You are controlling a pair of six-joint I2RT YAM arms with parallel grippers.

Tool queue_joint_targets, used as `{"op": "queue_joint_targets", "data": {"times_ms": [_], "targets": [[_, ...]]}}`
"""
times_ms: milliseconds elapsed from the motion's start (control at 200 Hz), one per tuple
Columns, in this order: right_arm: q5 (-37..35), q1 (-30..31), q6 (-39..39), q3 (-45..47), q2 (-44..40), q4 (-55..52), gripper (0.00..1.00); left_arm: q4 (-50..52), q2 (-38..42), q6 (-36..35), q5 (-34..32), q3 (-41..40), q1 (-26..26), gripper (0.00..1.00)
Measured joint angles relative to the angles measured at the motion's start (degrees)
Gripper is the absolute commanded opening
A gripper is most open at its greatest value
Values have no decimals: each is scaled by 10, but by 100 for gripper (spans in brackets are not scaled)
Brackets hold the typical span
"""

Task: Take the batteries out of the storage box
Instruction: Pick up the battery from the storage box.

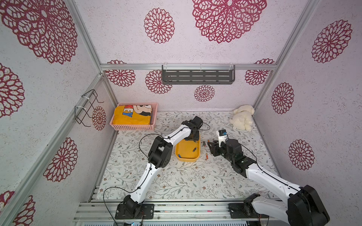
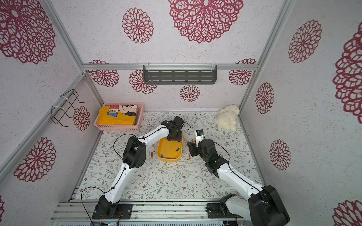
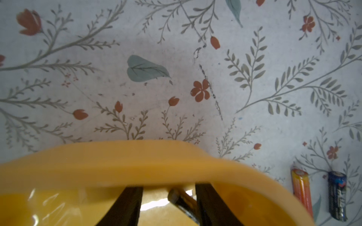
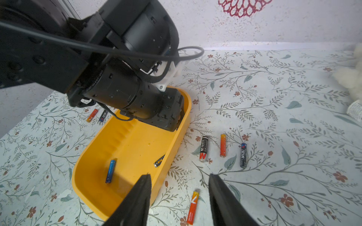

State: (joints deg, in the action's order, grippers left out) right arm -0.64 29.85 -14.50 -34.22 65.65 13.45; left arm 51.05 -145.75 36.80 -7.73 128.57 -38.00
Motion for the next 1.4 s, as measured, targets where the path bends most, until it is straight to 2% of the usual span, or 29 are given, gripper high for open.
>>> {"op": "queue_joint_targets", "data": {"times_ms": [300, 520, 746, 1001, 1071, 1146, 1221, 1401], "targets": [[-11, 0, 0, 0, 0, 0, 54, 16, -2, -6, -9, 3, -7, 41], [-11, 0, 0, 0, 8, 3, 54, 7, 30, -5, -10, -51, -14, 51], [-10, 0, 1, 0, 16, 11, 55, 0, 49, 7, 21, -80, -14, 51], [-10, 0, 6, 0, 15, 16, 55, -24, 52, 14, 54, -87, -14, 46], [-10, 0, 6, 0, 15, 16, 55, -23, 51, 14, 56, -85, -14, 41], [-10, 0, 9, 0, 13, 16, 55, -23, 47, 14, 57, -79, -14, 30], [-10, 0, 10, 0, 9, 17, 55, -22, 42, 12, 57, -74, -14, 27], [-11, 0, 14, 0, 2, 17, 56, -18, 40, 10, 50, -71, -14, 3]]}}
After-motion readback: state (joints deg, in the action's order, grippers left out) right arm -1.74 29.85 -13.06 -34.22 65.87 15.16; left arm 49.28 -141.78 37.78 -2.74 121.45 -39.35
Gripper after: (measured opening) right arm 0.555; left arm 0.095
